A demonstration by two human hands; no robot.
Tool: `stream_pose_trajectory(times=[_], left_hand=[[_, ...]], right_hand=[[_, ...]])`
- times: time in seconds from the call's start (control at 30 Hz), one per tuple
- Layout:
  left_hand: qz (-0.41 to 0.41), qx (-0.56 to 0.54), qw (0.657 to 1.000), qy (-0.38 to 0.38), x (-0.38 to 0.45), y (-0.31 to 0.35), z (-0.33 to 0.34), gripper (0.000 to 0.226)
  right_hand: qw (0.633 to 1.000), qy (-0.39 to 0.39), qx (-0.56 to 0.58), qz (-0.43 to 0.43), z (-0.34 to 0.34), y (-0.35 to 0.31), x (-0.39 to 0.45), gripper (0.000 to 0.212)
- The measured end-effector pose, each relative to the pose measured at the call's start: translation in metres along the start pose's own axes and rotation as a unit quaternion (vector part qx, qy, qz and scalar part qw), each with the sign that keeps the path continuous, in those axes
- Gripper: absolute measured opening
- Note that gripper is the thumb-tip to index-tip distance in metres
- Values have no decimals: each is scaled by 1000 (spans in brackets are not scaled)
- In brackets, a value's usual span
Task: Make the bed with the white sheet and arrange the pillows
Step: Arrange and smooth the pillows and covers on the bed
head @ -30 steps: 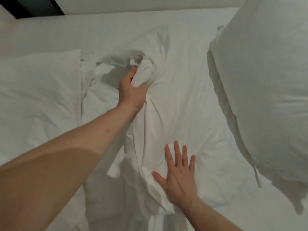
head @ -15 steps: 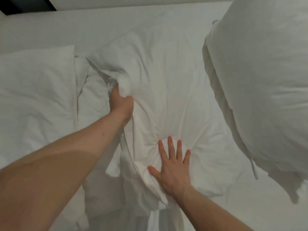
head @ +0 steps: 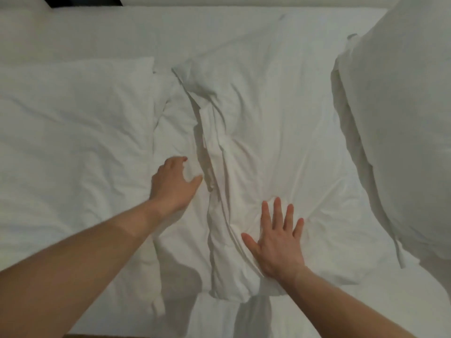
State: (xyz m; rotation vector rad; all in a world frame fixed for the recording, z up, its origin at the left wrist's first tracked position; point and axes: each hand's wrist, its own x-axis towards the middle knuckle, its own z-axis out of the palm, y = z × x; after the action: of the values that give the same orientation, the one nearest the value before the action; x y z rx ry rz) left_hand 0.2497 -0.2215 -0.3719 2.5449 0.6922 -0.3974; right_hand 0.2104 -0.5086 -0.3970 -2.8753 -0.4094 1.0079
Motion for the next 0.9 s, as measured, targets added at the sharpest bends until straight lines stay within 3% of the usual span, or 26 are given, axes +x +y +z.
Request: stream_pose_trajectory(times=[0.03,0.1,0.2,0.27,0.33,0.4,0.47,0.5,0.57,0.67,0.73,0.8,0.87,0.9], left_hand=[[48,107,993,8,-12,-27,-7,84],[70,288,954,-38,-22,-87,-26,100],[26,396,914,-87,-18,-159,-52,111],[5,375,924,-76,-16,-188,-60,111],[-2,324,941,-99,-15,-202,-62,108],[-5,268,946,-181,-9,-202,-66,102],[-7,233,948,-219,13,-183,-73,98],[-20,190,963,-193,27,-170,-82,98],[-41,69,995,-64,53,-145,-98,90],[-78,-4,992,101,83,-127,-104,86],[-121,-8,987,102,90,-129,-92,101],[-148,-4,987,57,92,-140,-79,105],[-141,3,990,23,94,-150,-69,79],[-122,-3,992,44,94,-153,-68,60]], right_hand=[[1000,-5,0,0,0,-4,-5,94],[1000,3,20,-8,2,-17,-16,90],[987,97,115,-59,3,-56,-29,79],[966,158,156,-136,8,-93,-38,77],[955,138,180,-192,16,-141,-48,76],[955,-5,257,-151,28,-194,-59,80],[920,-156,356,-53,47,-232,-57,96],[911,-176,372,-25,57,-248,-52,104],[921,-162,354,7,75,-269,-44,114],[919,-138,369,25,92,-285,-46,100],[910,-153,383,34,99,-289,-54,89],[891,-182,414,48,103,-296,-59,86],[871,-193,449,50,105,-306,-59,81],[865,-192,462,45,105,-313,-56,76]])
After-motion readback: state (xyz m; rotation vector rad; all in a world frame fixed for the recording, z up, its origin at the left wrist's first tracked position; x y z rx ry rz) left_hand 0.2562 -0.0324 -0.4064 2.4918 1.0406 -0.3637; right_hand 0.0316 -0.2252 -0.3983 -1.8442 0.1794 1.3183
